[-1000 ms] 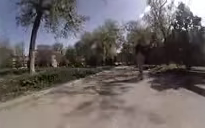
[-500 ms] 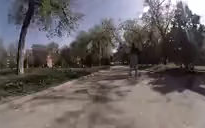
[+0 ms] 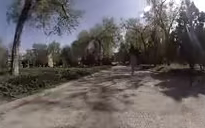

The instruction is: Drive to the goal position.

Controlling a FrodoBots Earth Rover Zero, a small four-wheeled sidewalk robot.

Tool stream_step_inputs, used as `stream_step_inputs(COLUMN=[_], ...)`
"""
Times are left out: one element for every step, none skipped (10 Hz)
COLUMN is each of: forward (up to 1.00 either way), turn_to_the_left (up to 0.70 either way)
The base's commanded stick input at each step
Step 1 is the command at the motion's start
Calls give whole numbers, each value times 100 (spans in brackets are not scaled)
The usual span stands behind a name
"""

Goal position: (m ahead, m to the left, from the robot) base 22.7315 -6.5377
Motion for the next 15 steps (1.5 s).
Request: stream_step_inputs(forward=[70, 70, 70, 70, 70, 70, 70, 70, 70, 70, 70, 70, 70, 70, 70], turn_to_the_left=[0, 0, 0, 0, 0, 0, -9, -21, -34, -29, -22, -7, 0, 0, 0])
